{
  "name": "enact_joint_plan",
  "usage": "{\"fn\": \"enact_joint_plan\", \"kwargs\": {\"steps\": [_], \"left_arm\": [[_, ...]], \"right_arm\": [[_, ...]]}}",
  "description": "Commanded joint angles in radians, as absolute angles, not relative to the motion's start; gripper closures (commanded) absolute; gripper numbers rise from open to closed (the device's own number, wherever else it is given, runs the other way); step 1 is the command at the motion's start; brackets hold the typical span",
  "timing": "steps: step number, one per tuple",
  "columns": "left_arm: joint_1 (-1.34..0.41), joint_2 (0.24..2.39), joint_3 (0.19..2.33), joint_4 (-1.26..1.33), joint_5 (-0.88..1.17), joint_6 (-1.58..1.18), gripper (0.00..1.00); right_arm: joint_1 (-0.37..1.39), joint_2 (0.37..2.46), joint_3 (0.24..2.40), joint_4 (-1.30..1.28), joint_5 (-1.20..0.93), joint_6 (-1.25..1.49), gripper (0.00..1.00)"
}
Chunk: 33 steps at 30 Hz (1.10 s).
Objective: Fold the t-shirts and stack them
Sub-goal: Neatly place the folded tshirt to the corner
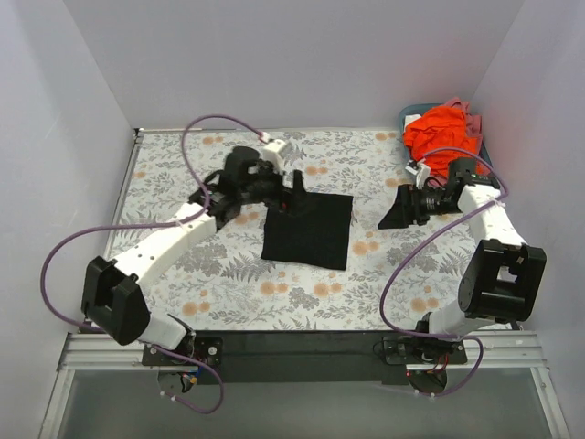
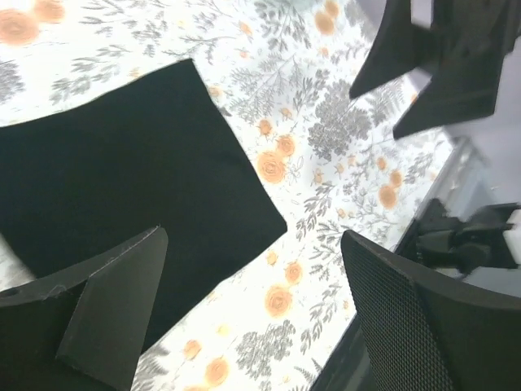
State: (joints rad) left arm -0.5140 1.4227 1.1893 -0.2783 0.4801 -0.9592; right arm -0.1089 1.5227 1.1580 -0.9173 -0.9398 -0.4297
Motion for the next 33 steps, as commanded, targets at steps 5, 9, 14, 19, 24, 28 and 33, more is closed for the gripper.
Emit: {"fn": "enact_joint_plan", "kwargs": {"steps": [5, 9, 14, 19, 24, 28, 33], "left_arm": [[-0.89, 1.644, 1.27, -0.397, -0.199, -0.891, 0.1], [-0.928, 1.75, 1.328, -0.374, -0.333, -0.874, 0.1], [-0.928, 1.816, 1.307, -0.322, -0.351, -0.891, 0.09], [-0.887, 1.905, 1.267, -0.325, -0.322, -0.933, 0.09], [-0.732, 1.956, 1.264, -0.363, -0.171, -0.939, 0.09], [-0.608, 1.935, 1.246, -0.42, -0.159, -0.891, 0.08], [-0.378, 1.87, 1.197, -0.451, -0.146, -0.801, 0.08]], "right_arm": [[-0.181, 1.465, 1.17, -0.931, -0.802, -0.4, 0.02], [-0.181, 1.439, 1.138, -0.93, -0.818, -0.407, 0.02], [-0.183, 1.442, 1.111, -0.93, -0.833, -0.411, 0.02], [-0.187, 1.468, 1.121, -0.928, -0.844, -0.41, 0.02], [-0.199, 1.479, 1.135, -0.934, -0.824, -0.417, 0.02], [-0.204, 1.493, 1.143, -0.934, -0.825, -0.423, 0.02], [-0.206, 1.511, 1.146, -0.933, -0.831, -0.428, 0.02]]}}
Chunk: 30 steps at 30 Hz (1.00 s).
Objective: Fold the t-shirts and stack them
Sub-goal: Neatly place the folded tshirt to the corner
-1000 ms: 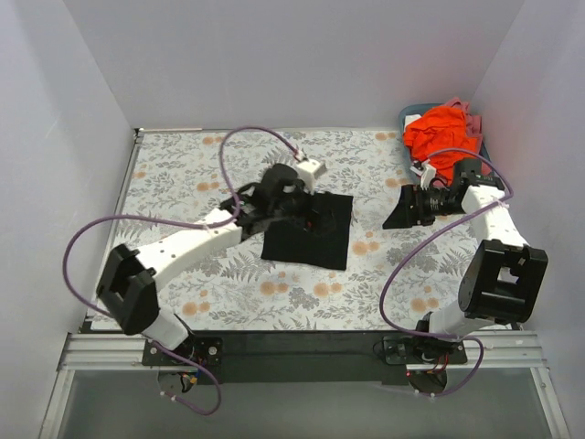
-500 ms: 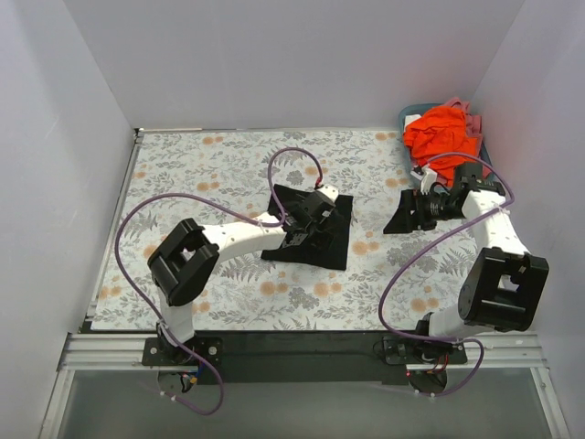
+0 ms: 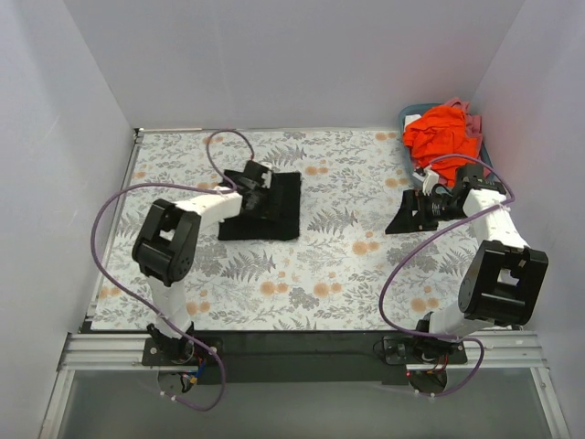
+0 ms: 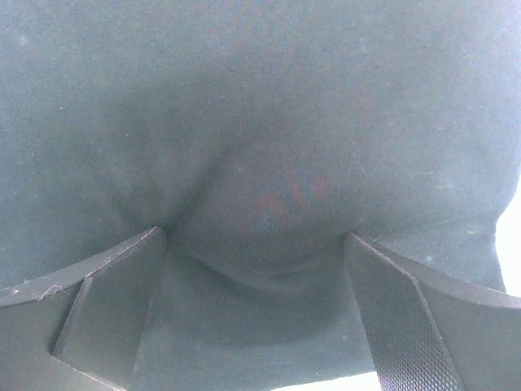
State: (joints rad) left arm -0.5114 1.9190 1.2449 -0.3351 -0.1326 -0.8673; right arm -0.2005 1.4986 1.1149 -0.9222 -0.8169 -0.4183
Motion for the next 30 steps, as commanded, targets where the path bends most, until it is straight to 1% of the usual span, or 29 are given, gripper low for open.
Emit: {"fn": "enact_joint_plan", "kwargs": {"steps": [1, 3, 10, 11, 15, 18, 21, 23, 27, 30], "left_arm": [[-0.342, 1.864, 1.189, -0.456, -0.15, -0.787, 0.08], [-0.234, 1.862, 1.192, -0.468, -0.137, -0.767, 0.08], [0.047, 1.91, 1.224, -0.446, -0.048, -0.53, 0.07], [0.069, 1.919, 1.236, -0.443, -0.037, -0.456, 0.05], [0.181, 2.017, 1.31, -0.451, -0.005, -0.306, 0.05], [0.227, 2.081, 1.397, -0.468, 0.029, -0.221, 0.04], [0.242, 2.1, 1.497, -0.515, 0.066, -0.192, 0.03], [0.241, 2.074, 1.523, -0.526, 0.106, -0.186, 0.03], [0.239, 2.04, 1.667, -0.615, 0.123, -0.207, 0.03], [0.248, 1.967, 1.744, -0.661, 0.155, -0.228, 0.02]], "right_arm": [[-0.206, 1.512, 1.143, -0.931, -0.833, -0.431, 0.02], [-0.206, 1.52, 1.141, -0.931, -0.834, -0.434, 0.02], [-0.207, 1.528, 1.14, -0.933, -0.836, -0.437, 0.02], [-0.207, 1.528, 1.14, -0.933, -0.836, -0.439, 0.02], [-0.207, 1.531, 1.143, -0.934, -0.842, -0.436, 0.01], [-0.207, 1.537, 1.144, -0.933, -0.848, -0.433, 0.02], [-0.209, 1.532, 1.141, -0.934, -0.845, -0.433, 0.02], [-0.207, 1.529, 1.14, -0.936, -0.85, -0.431, 0.02], [-0.209, 1.532, 1.147, -0.936, -0.862, -0.431, 0.02], [-0.209, 1.535, 1.15, -0.937, -0.871, -0.428, 0.02]]}}
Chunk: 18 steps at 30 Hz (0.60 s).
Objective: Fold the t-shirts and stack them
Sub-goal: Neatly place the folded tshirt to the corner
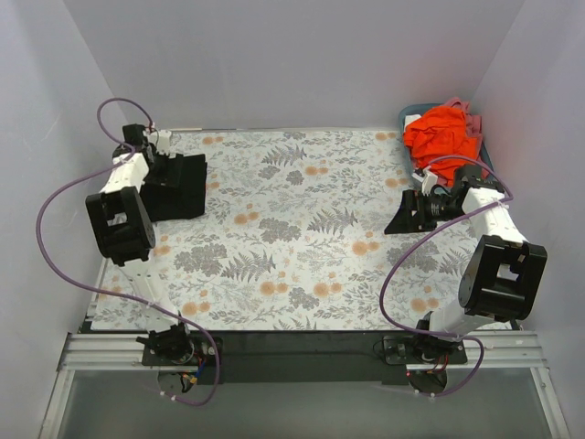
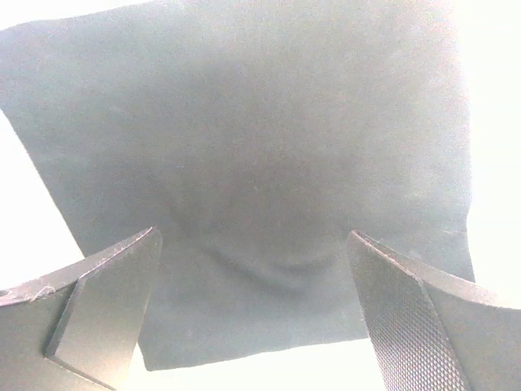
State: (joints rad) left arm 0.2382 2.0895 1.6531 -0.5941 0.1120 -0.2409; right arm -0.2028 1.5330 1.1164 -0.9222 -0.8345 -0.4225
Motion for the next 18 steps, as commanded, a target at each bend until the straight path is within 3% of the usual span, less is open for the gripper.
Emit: {"fn": "enact_joint_plan", "kwargs": {"steps": [1, 4, 18], "left_arm": [[0.249, 1.954, 1.799, -0.731, 0.167, -0.259, 0.02], [0.248, 1.908, 1.819, -0.865, 0.233, -0.319, 0.02], [0.253, 1.657, 1.277, -0.85, 0.206, -0.406, 0.02]], "right_arm": [[-0.209, 1.532, 1.15, -0.936, -0.874, -0.428, 0.02], [-0.209, 1.529, 1.152, -0.934, -0.879, -0.422, 0.02], [-0.207, 1.532, 1.149, -0.933, -0.887, -0.433, 0.02]]}}
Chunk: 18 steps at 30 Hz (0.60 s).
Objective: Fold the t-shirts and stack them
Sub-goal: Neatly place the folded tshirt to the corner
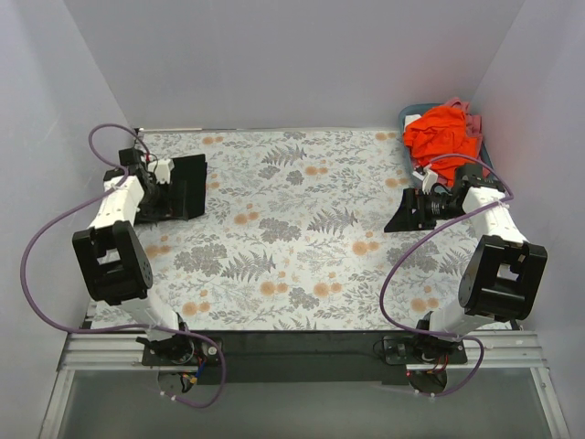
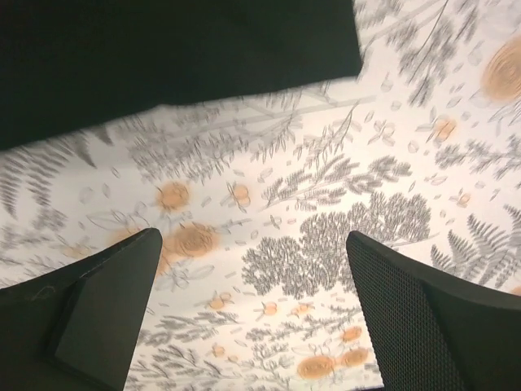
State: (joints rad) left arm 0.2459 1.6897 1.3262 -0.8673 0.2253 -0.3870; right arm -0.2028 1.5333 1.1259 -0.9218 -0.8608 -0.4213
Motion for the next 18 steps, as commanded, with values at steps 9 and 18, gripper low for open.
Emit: {"fn": "enact_joint_plan", "kwargs": {"steps": [9, 18], "left_arm": [[0.253, 1.807, 1.221, -0.683, 0.091, -0.394, 0.02], [0.255, 1.974, 1.339, -0.621, 0.11, -0.455, 0.02]], "right_arm": [[-0.209, 1.543, 1.144, -0.93, -0.887, -0.437, 0.02], [-0.209, 1.539, 1.144, -0.931, -0.842, -0.451, 0.02]]}}
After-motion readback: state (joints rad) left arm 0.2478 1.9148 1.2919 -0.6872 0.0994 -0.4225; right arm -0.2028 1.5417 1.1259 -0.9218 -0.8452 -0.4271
